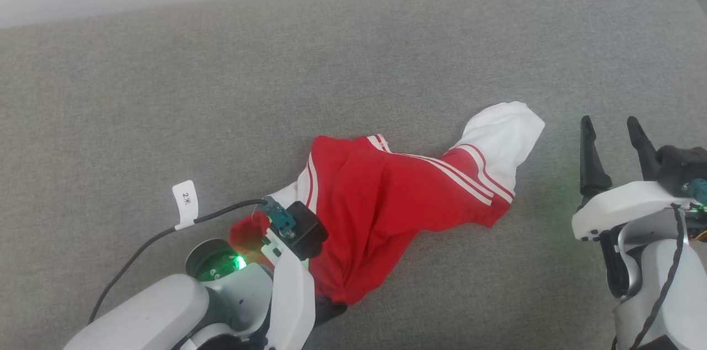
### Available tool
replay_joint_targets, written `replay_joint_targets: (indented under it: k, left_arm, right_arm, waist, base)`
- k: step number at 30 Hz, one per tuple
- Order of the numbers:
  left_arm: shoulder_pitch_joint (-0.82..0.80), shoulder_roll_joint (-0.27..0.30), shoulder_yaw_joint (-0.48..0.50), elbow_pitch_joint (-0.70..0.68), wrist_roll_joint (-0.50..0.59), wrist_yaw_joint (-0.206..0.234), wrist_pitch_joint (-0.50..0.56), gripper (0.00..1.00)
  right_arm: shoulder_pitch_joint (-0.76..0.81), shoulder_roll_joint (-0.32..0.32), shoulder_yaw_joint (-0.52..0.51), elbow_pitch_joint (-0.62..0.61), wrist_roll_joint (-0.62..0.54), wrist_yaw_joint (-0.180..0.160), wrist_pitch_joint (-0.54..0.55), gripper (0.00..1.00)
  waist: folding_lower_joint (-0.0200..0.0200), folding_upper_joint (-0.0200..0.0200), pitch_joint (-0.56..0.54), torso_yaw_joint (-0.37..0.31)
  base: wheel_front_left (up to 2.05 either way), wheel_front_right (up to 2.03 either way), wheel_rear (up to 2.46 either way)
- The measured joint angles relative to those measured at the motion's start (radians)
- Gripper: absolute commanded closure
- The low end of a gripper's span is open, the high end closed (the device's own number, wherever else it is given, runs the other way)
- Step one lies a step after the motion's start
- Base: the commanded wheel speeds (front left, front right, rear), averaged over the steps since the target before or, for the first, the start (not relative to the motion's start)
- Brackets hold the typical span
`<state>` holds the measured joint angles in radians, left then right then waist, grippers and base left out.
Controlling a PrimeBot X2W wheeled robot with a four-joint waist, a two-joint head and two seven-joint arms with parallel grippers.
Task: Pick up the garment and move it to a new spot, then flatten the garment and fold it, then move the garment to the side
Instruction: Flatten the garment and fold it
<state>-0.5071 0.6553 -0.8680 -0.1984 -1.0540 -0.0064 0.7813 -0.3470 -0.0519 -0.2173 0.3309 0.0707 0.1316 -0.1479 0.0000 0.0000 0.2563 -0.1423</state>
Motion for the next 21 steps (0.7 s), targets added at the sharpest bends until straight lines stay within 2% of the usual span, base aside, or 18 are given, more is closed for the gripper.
replay_joint_targets:
  k: [1,2,3,4,13,21]
  left_arm:
    - [0.0,-0.002,-0.002,0.003,0.002,-0.005,-0.006,0.87]
    - [0.0,-0.005,-0.001,0.005,0.005,-0.007,-0.012,0.63]
    - [0.0,-0.005,0.0,0.004,0.008,-0.012,-0.018,0.48]
    - [0.0,-0.004,0.001,0.004,0.01,-0.016,-0.022,0.0]
    - [-0.005,0.034,0.049,-0.076,-0.026,0.017,-0.012,0.0]
    - [-0.044,0.086,0.134,-0.132,-0.08,0.06,0.011,0.0]
  right_arm:
    - [-0.002,0.0,0.001,0.001,0.0,0.0,0.0,0.0]
    - [-0.003,0.0,0.0,0.002,0.0,0.0,0.0,0.0]
    - [-0.003,0.0,0.0,0.004,0.0,0.0,0.0,0.0]
    - [-0.003,0.0,0.0,0.005,0.0,0.0,0.0,0.0]
    - [0.014,0.0,-0.009,0.014,-0.001,0.0,-0.002,0.0]
    - [0.021,0.0,-0.004,0.021,-0.007,0.0,-0.002,0.0]
  waist:
    - [0.0,0.0,0.0,-0.002]
    - [0.0001,0.0,-0.002,-0.003]
    - [0.0,0.0,-0.003,-0.005]
    - [0.0001,0.0,-0.005,-0.006]
    - [0.0,0.0,-0.035,-0.012]
    - [0.0,0.0,-0.065,-0.02]
  base:
    - [0.0,0.0,0.0]
    - [0.0,0.0,0.0]
    - [0.0,0.0,0.0]
    - [0.0,0.0,0.0]
    - [0.0,0.0,0.0]
    - [0.0,0.0,0.0]
